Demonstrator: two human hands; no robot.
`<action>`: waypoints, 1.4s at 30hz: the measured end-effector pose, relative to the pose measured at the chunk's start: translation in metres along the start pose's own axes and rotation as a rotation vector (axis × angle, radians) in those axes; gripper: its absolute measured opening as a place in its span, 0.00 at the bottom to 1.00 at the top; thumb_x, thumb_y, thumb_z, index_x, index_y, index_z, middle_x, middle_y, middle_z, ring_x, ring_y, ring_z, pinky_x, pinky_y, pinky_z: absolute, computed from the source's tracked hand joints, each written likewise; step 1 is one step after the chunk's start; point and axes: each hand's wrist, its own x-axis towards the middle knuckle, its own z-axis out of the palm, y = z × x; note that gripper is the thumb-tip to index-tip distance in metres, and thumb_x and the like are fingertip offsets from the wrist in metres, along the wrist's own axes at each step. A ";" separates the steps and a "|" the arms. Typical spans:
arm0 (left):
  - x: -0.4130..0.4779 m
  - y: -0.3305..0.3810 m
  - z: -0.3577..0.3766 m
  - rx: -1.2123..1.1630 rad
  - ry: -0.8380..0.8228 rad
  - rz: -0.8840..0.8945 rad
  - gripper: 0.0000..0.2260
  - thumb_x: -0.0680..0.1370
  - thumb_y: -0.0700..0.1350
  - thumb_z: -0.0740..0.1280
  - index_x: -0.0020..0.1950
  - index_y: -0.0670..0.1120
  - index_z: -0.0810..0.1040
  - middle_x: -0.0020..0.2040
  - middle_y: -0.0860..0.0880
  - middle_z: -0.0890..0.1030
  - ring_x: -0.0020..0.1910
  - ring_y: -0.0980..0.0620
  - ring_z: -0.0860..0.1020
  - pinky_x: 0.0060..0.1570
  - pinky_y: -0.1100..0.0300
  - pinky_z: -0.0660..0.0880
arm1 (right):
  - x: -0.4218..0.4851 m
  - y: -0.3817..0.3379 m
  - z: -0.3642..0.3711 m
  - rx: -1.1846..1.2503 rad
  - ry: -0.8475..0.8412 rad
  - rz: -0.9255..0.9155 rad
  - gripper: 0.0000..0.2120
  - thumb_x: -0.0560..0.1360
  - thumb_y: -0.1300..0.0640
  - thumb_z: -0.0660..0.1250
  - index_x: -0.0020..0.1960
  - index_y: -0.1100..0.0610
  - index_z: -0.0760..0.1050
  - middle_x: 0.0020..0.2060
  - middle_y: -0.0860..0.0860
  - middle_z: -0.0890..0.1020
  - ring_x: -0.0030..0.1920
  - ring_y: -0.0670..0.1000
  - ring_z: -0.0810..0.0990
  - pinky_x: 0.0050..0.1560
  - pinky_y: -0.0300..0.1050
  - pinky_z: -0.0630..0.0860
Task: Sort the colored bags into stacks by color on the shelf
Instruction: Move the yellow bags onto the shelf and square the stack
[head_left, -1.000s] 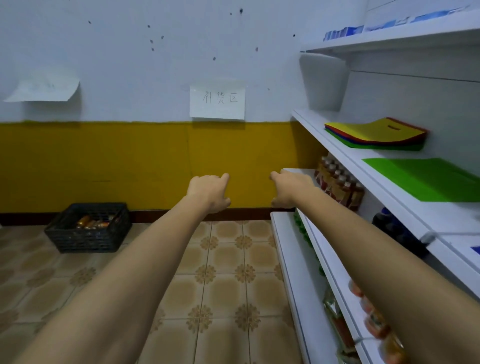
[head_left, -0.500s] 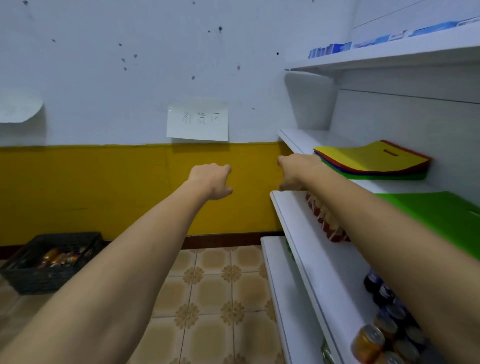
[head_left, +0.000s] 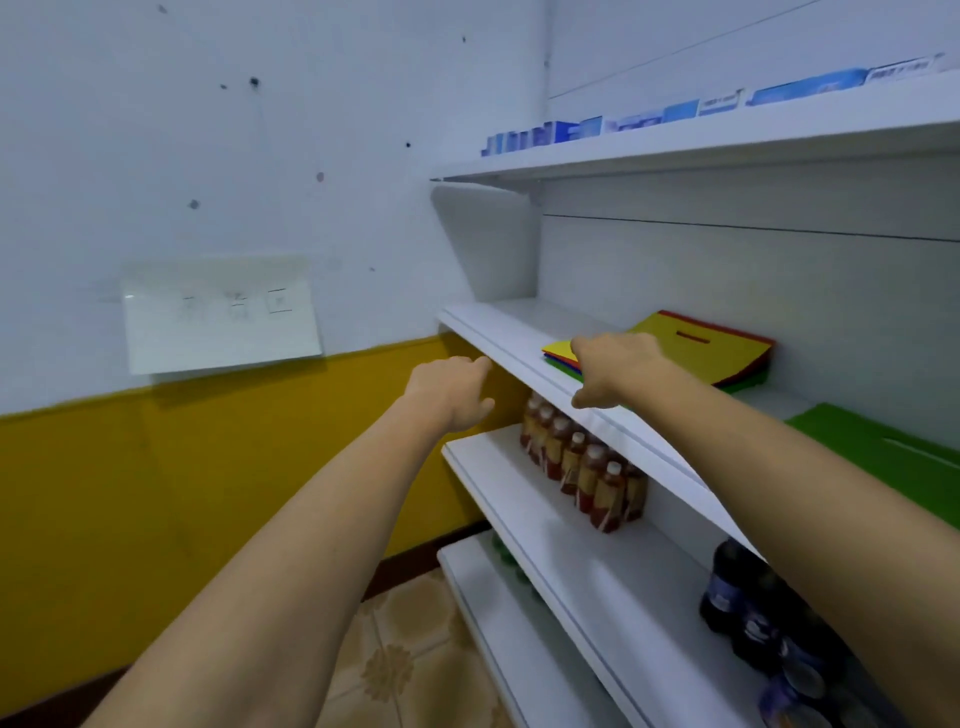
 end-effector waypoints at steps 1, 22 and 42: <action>0.015 -0.006 0.005 -0.006 0.005 0.034 0.23 0.78 0.57 0.60 0.71 0.49 0.65 0.63 0.47 0.75 0.60 0.43 0.75 0.46 0.51 0.73 | 0.010 -0.002 0.002 -0.002 -0.020 0.034 0.20 0.73 0.48 0.67 0.61 0.53 0.68 0.56 0.50 0.78 0.55 0.54 0.77 0.44 0.44 0.66; 0.213 0.026 0.089 -0.264 0.008 0.394 0.15 0.82 0.47 0.53 0.68 0.47 0.70 0.63 0.46 0.75 0.62 0.44 0.72 0.51 0.50 0.72 | 0.072 0.095 0.081 -0.076 -0.068 0.640 0.22 0.79 0.40 0.57 0.62 0.55 0.71 0.59 0.55 0.77 0.58 0.58 0.76 0.52 0.50 0.70; 0.367 0.088 0.124 -0.391 -0.116 0.484 0.21 0.82 0.53 0.55 0.71 0.45 0.67 0.67 0.42 0.72 0.66 0.42 0.68 0.59 0.48 0.71 | 0.122 0.163 0.164 0.530 -0.052 1.079 0.32 0.66 0.26 0.64 0.46 0.55 0.67 0.41 0.52 0.76 0.47 0.57 0.80 0.42 0.46 0.73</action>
